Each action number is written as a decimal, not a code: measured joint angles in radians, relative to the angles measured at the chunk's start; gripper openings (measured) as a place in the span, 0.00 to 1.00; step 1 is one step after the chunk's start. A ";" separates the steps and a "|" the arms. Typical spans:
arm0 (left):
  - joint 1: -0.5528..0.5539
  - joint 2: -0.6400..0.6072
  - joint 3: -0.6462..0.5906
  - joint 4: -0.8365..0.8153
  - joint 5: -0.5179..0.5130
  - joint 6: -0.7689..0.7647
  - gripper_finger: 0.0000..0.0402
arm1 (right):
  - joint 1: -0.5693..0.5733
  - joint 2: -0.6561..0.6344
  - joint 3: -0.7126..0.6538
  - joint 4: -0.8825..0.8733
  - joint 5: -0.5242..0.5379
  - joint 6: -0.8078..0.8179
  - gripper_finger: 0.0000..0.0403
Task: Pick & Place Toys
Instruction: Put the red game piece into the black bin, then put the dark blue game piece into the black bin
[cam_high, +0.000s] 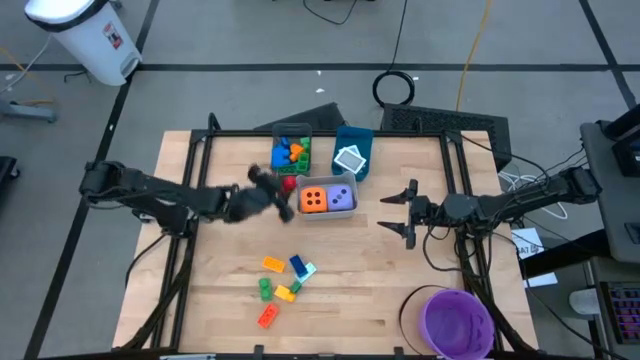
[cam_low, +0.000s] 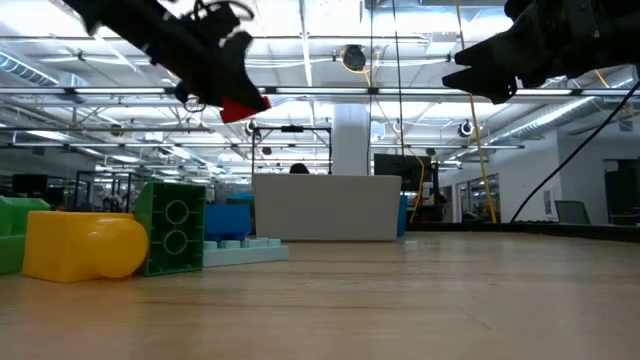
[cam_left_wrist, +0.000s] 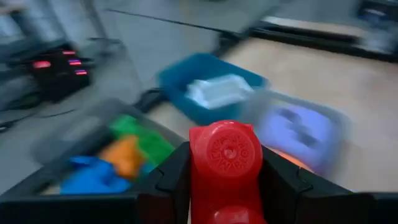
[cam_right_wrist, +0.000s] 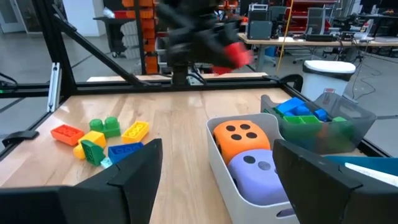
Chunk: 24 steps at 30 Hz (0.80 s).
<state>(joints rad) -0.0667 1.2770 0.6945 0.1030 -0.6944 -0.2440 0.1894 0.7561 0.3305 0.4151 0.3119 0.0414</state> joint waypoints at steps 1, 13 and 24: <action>0.049 0.000 0.000 0.023 0.008 0.012 0.35 | 0.000 0.000 0.000 -0.001 0.000 0.000 0.69; 0.562 0.217 0.001 0.187 0.423 -0.077 0.38 | 0.000 0.013 0.000 0.006 0.002 -0.013 0.69; 0.571 0.251 0.001 0.262 0.528 -0.051 0.75 | -0.002 0.013 0.000 0.017 0.003 -0.035 0.69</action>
<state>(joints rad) 0.5039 1.5283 0.6956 0.3652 -0.1667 -0.2947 0.1875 0.7692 0.3305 0.4321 0.3149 0.0067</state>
